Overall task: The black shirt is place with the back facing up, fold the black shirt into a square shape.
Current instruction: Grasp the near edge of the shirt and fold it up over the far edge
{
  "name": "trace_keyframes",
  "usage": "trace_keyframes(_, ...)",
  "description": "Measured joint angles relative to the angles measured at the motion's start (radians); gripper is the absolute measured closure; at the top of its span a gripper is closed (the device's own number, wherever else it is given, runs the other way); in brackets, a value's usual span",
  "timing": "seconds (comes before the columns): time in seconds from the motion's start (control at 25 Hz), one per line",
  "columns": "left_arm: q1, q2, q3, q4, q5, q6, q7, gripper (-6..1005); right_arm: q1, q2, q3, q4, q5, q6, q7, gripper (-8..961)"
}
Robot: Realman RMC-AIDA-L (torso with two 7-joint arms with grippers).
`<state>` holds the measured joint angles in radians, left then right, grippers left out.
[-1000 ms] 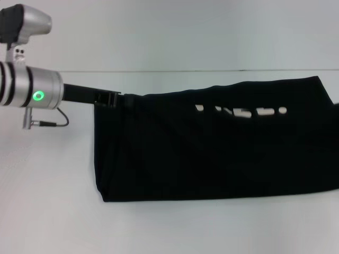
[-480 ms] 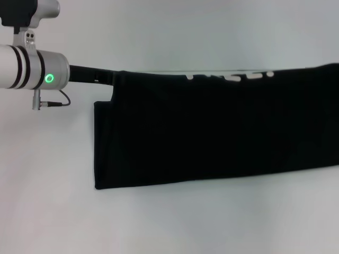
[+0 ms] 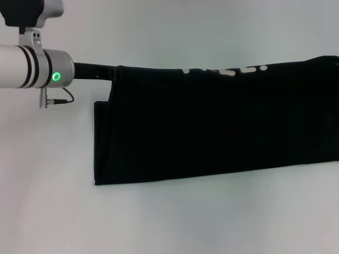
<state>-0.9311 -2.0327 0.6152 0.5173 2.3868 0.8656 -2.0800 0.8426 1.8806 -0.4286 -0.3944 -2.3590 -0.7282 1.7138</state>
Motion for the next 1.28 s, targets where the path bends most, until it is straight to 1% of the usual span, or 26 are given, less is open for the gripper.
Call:
trace_keyframes(0.2, 0.001, -0.005, 0.000, -0.003, 0.000, -0.024, 0.000, 975, 0.021, 0.012, -0.001, 0.023, 0.005, 0.052, -0.040, 900)
trace_keyframes(0.48, 0.009, -0.008, -0.004, -0.004, 0.000, -0.028, 0.001, 974, 0.029, 0.018, -0.001, 0.034, 0.005, 0.071, -0.052, 897)
trace_keyframes(0.64, 0.010, -0.011, -0.001, -0.004, 0.000, -0.029, 0.001, 973, 0.032, 0.031, -0.002, 0.035, 0.002, 0.108, -0.052, 882)
trace_keyframes(0.72, 0.010, -0.017, -0.001, -0.004, 0.000, -0.030, 0.000, 972, 0.034, 0.035, -0.013, 0.040, -0.001, 0.119, -0.052, 874)
trace_keyframes(0.8, 0.012, -0.027, -0.001, -0.004, 0.000, -0.042, 0.000, 972, 0.031, 0.040, -0.049, 0.042, -0.002, 0.121, -0.052, 866)
trace_keyframes(0.84, 0.014, -0.032, -0.002, -0.004, 0.000, -0.053, 0.000, 972, 0.031, 0.040, -0.049, 0.042, -0.002, 0.121, -0.052, 862)
trace_keyframes(0.96, 0.021, -0.047, -0.005, -0.003, 0.000, -0.100, -0.002, 971, 0.020, 0.052, -0.069, 0.018, -0.003, 0.133, -0.056, 851)
trace_keyframes(1.0, 0.023, -0.052, -0.006, -0.003, 0.000, -0.125, -0.007, 944, 0.015, 0.058, -0.078, 0.004, -0.003, 0.149, -0.060, 847)
trace_keyframes(1.08, 0.027, -0.057, -0.007, -0.003, -0.002, -0.155, -0.018, 891, 0.010, 0.063, -0.099, -0.011, -0.003, 0.175, -0.062, 839)
trace_keyframes(1.16, 0.033, -0.059, -0.008, 0.002, -0.008, -0.180, -0.031, 838, 0.008, 0.060, -0.121, -0.020, -0.003, 0.191, -0.053, 762)
trace_keyframes(1.28, 0.049, -0.061, -0.009, 0.028, -0.026, -0.187, -0.052, 759, 0.008, 0.041, -0.124, -0.037, 0.001, 0.152, -0.012, 647)
